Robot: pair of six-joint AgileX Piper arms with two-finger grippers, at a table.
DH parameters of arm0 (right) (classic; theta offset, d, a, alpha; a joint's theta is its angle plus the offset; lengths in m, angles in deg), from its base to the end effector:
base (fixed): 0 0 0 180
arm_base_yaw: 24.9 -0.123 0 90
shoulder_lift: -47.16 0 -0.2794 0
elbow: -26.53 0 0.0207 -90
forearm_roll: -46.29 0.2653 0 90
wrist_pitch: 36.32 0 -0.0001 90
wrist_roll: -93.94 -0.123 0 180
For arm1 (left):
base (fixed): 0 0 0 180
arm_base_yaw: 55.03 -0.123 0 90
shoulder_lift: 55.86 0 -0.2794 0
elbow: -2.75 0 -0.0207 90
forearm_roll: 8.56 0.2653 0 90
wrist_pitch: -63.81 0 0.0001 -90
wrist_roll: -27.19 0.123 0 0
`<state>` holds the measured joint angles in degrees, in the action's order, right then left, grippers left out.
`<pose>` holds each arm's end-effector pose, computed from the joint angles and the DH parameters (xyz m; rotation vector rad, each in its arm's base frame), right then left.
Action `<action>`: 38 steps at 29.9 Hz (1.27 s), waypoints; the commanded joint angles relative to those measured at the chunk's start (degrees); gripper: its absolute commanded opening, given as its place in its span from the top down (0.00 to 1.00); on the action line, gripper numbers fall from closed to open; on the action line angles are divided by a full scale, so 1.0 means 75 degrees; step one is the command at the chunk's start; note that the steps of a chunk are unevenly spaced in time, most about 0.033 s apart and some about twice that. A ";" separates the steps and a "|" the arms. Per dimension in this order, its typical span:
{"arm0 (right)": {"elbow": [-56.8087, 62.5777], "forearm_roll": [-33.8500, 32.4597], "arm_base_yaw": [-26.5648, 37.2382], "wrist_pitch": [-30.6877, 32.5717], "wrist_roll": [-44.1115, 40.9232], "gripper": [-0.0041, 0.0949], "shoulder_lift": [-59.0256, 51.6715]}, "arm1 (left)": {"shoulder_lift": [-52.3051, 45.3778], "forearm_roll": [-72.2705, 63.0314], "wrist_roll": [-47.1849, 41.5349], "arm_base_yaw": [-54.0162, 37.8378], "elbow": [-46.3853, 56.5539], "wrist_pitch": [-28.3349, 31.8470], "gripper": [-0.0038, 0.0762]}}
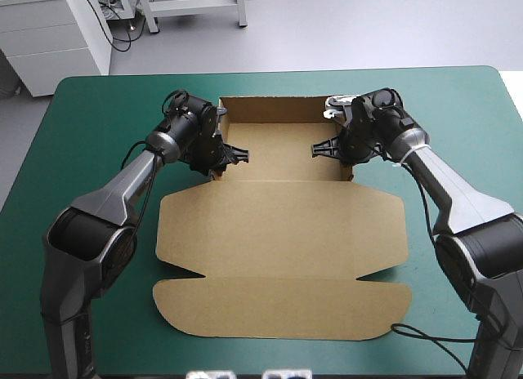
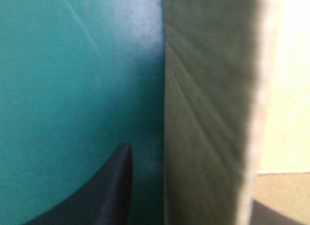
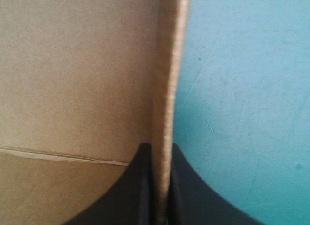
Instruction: Fold the box
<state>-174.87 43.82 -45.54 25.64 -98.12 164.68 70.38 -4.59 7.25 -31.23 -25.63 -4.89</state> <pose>0.4143 0.1510 0.2490 -0.2243 2.7522 0.0949 0.4235 -0.1781 0.2132 0.1231 2.8961 -0.0364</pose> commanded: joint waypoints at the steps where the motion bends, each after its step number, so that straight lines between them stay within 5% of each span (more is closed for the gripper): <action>1: -0.0256 -0.0146 0.0047 -0.0149 0.0240 0.98 -0.0475 | -0.0372 0.0423 0.0235 -0.0007 -0.0248 -0.0670 0.96; 19: -0.0256 -0.0005 0.0047 0.0009 0.0013 0.97 -0.0475 | -0.0372 0.0385 0.0418 -0.0007 -0.0351 -0.0670 0.96; 23: -0.0256 -0.0005 0.0047 0.0009 0.0013 0.89 -0.0475 | -0.0372 0.0477 0.1004 -0.0007 -0.0351 -0.0670 0.95; 28: -0.0256 0.0056 0.0047 0.0009 0.0066 0.69 -0.0475 | -0.0372 0.0405 0.1249 -0.0007 -0.0384 -0.0670 0.79; 34: -0.0256 0.0056 0.0047 -0.0096 0.0066 0.37 -0.0475 | -0.0384 0.0634 0.1249 -0.0007 -0.0482 -0.0670 0.44; 38: -0.0256 0.0056 0.0047 -0.0284 0.0016 0.30 -0.0475 | -0.0384 0.0786 0.1153 -0.0007 -0.0884 -0.0670 0.31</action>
<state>-174.98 44.87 -45.48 25.95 -98.16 164.68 71.05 -0.45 16.21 -31.34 -28.55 -6.64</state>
